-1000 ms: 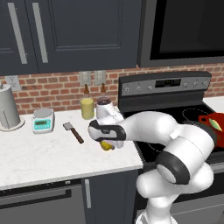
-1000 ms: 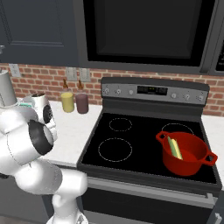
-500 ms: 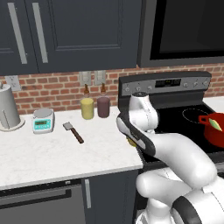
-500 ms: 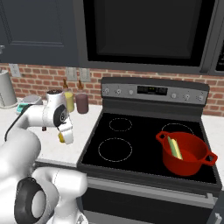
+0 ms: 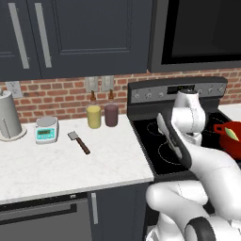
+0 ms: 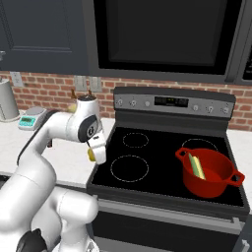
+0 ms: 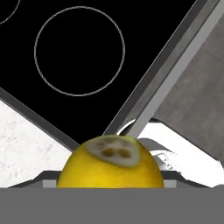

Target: Put the lemon and corn in the pot. Retrieve the spatula and lightly stir the vegetables in the pot.

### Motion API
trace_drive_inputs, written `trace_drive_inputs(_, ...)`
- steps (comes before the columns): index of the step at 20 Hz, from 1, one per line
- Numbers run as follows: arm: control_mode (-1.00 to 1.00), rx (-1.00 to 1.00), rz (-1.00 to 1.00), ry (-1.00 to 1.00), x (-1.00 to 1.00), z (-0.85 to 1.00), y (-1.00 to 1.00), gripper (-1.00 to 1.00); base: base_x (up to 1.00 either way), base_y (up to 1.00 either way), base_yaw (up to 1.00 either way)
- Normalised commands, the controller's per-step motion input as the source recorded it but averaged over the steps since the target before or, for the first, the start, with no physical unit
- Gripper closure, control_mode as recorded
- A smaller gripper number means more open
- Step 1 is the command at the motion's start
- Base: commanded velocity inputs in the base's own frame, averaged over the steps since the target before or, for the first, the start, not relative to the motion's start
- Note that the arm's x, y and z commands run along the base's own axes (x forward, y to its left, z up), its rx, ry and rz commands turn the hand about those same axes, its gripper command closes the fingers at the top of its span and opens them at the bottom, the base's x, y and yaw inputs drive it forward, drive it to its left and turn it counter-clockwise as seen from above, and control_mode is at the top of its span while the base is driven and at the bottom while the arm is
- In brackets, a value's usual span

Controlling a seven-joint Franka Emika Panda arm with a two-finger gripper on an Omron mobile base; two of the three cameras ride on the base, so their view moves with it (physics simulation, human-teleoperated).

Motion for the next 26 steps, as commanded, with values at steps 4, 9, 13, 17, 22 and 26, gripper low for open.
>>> trace_drive_inputs(4,-1.0,-0.05,-0.07,0.13,0.0,0.56,-1.0,1.0,0.0,0.0,0.0)
trace_drive_inputs(9,-1.0,-0.11,-0.01,0.08,0.16,0.08,-1.0,1.0,0.0,0.0,0.0)
trace_drive_inputs(13,-1.0,-0.13,0.0,0.02,0.09,0.0,-0.99,1.0,0.0,0.0,0.0)
trace_drive_inputs(17,-1.0,-0.12,0.0,0.0,0.0,0.0,-0.99,1.0,0.0,0.0,0.0)
trace_drive_inputs(22,-1.0,-0.06,0.0,0.0,0.0,0.0,-0.92,1.0,0.0,0.0,0.0)
trace_drive_inputs(26,-1.0,0.0,0.0,0.0,0.18,-0.02,-0.61,1.0,0.0,0.0,0.0)
